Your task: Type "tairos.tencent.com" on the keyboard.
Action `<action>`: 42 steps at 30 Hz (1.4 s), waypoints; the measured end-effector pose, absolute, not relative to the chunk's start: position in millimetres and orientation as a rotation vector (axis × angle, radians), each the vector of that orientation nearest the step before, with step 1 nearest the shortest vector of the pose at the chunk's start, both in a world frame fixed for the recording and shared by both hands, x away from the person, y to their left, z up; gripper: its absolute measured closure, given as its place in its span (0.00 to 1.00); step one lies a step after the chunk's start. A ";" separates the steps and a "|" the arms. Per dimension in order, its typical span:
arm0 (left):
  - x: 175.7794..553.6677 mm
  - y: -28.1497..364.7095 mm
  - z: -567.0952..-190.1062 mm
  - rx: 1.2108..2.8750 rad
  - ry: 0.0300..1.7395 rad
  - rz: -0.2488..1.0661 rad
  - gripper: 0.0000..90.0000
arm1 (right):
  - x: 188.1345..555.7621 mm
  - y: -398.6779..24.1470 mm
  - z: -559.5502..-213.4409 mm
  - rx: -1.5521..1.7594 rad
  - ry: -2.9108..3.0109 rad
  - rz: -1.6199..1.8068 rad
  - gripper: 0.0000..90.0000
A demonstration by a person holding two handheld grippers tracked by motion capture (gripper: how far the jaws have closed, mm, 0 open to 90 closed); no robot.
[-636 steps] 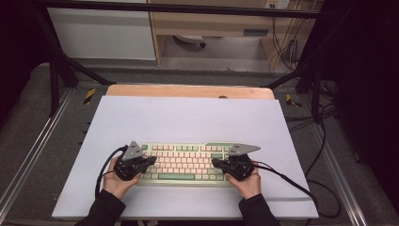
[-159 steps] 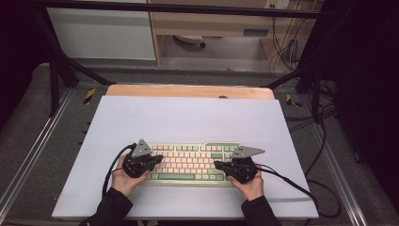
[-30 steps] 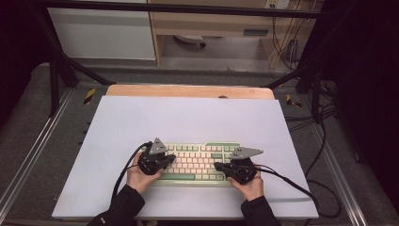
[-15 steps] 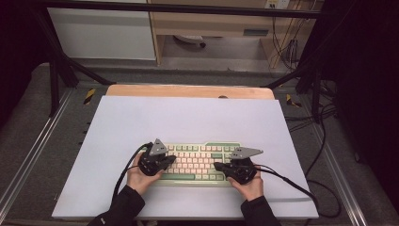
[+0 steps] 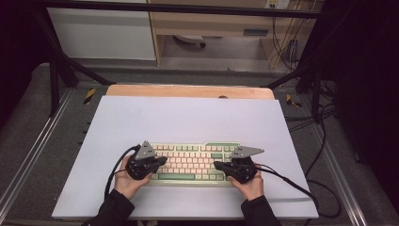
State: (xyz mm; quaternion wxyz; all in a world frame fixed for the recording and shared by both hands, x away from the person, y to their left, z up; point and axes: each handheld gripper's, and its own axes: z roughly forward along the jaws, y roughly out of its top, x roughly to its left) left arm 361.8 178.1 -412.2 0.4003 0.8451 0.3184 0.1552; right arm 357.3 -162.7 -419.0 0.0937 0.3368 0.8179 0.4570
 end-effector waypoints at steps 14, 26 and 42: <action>350.4 214.1 -414.6 2.100 0.868 0.406 0.99 | 360.6 -146.1 -418.2 0.977 2.456 1.353 1.00; 348.3 218.7 -418.6 2.096 0.875 0.392 0.99 | 362.3 -119.6 -427.2 0.936 2.512 1.351 1.00; 348.2 218.9 -419.2 2.094 0.873 0.387 0.99 | 362.2 -110.9 -437.9 0.918 2.553 1.309 1.00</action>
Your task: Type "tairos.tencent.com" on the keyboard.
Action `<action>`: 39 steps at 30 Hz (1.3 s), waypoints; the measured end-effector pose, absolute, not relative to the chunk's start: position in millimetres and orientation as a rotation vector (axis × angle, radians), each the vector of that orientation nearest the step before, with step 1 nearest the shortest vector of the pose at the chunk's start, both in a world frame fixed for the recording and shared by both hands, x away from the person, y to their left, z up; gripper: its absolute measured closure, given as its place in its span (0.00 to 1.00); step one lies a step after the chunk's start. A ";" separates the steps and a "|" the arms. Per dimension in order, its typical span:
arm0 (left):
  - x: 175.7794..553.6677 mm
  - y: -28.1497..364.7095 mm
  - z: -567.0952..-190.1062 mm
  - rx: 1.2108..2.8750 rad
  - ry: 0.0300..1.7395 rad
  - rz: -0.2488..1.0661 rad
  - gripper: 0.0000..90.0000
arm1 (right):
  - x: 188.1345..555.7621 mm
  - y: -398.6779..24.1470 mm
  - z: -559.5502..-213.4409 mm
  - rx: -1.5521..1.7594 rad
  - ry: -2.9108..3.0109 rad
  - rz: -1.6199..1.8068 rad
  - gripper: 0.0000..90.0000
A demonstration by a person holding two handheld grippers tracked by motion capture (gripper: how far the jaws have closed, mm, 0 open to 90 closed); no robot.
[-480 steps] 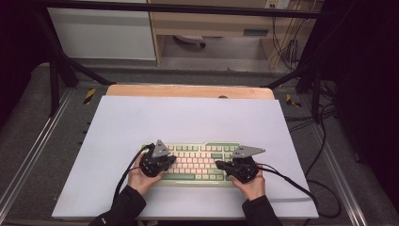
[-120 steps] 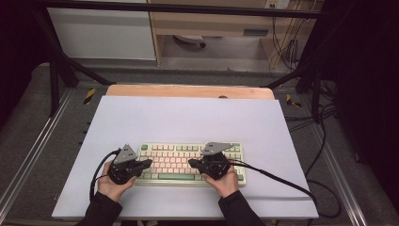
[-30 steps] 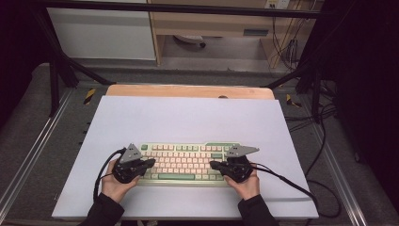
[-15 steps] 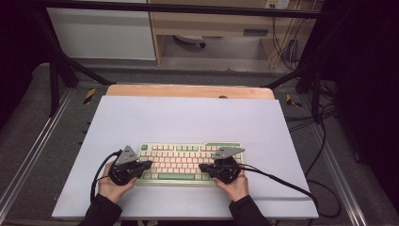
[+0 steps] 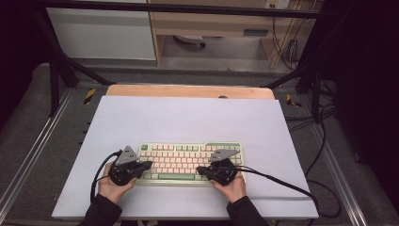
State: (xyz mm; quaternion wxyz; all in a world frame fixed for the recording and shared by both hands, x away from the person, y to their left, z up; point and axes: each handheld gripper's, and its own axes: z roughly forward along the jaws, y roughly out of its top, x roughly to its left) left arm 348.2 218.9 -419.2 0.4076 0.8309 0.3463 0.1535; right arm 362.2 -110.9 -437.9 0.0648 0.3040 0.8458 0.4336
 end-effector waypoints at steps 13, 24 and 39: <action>346.5 212.8 -416.0 2.094 0.853 0.382 0.99 | 360.6 -123.2 -421.5 0.913 2.494 1.322 1.00; 347.8 189.4 -416.3 2.129 0.808 0.366 0.99 | 361.8 -137.9 -421.4 0.954 2.468 1.316 1.00; 351.6 171.4 -428.0 2.173 0.788 0.342 1.00 | 360.9 -140.1 -418.5 0.948 2.457 1.330 1.00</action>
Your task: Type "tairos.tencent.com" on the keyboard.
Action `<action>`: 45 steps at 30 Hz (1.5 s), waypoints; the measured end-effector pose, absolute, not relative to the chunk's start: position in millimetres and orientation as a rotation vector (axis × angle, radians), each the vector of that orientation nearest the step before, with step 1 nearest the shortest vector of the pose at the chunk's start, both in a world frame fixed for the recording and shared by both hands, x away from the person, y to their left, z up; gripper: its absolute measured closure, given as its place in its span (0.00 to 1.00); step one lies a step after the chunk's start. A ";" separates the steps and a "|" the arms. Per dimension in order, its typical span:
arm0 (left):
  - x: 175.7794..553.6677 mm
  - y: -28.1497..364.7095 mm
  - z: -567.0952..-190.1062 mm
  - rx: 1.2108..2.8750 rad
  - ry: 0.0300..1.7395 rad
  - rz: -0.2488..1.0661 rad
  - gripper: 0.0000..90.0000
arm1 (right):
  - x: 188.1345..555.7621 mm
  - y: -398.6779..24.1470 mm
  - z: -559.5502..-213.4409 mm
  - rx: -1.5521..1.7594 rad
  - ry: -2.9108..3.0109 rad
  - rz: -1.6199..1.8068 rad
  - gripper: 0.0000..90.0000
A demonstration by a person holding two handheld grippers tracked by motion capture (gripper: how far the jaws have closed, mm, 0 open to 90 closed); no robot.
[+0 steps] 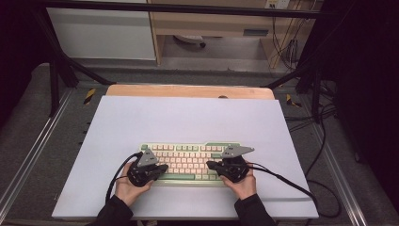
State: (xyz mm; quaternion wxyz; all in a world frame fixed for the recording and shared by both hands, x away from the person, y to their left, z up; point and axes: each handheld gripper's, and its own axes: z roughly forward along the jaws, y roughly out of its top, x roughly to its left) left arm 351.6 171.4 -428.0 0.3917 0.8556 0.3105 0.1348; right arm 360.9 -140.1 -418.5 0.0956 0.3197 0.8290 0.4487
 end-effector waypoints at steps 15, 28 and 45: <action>348.2 179.4 -421.4 2.147 0.788 0.357 1.00 | 362.2 -138.7 -415.6 0.956 2.440 1.368 1.00; 345.4 198.5 -416.2 2.119 0.818 0.376 1.00 | 368.5 -115.2 -414.4 0.935 2.454 1.370 1.00; 345.2 210.2 -417.3 2.107 0.839 0.379 1.00 | 384.7 -89.7 -422.7 0.985 2.453 1.333 1.00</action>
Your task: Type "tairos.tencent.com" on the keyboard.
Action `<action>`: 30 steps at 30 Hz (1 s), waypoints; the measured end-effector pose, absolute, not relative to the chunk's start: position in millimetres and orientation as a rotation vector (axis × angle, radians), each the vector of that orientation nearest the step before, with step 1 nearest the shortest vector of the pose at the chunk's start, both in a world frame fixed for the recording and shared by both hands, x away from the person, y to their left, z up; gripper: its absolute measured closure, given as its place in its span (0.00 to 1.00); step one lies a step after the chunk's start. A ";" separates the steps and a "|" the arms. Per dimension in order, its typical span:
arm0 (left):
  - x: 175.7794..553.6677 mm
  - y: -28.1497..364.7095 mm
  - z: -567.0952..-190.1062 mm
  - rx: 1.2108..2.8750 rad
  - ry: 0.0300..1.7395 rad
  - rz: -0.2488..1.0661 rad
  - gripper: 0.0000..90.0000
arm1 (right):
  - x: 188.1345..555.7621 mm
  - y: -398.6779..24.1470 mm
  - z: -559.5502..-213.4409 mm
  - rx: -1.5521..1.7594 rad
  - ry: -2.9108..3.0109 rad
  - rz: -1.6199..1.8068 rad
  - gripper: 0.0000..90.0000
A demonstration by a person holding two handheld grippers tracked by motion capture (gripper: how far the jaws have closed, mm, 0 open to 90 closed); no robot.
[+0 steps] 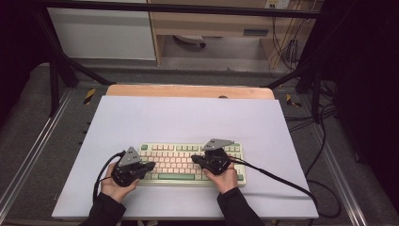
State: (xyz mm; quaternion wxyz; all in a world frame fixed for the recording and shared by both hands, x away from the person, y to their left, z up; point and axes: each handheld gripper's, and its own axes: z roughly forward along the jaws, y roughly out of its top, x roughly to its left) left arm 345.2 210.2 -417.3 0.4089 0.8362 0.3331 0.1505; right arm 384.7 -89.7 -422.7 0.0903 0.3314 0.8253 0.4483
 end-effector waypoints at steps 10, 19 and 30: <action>345.4 210.3 -417.7 2.106 0.842 0.380 1.00 | 390.4 -84.8 -429.3 1.006 2.462 1.291 1.00; 345.7 210.1 -418.6 2.109 0.842 0.380 1.00 | 391.1 -84.7 -431.9 1.005 2.472 1.254 1.00; 345.4 210.7 -418.3 2.107 0.843 0.379 1.00 | 385.9 -87.3 -424.8 0.978 2.463 1.286 1.00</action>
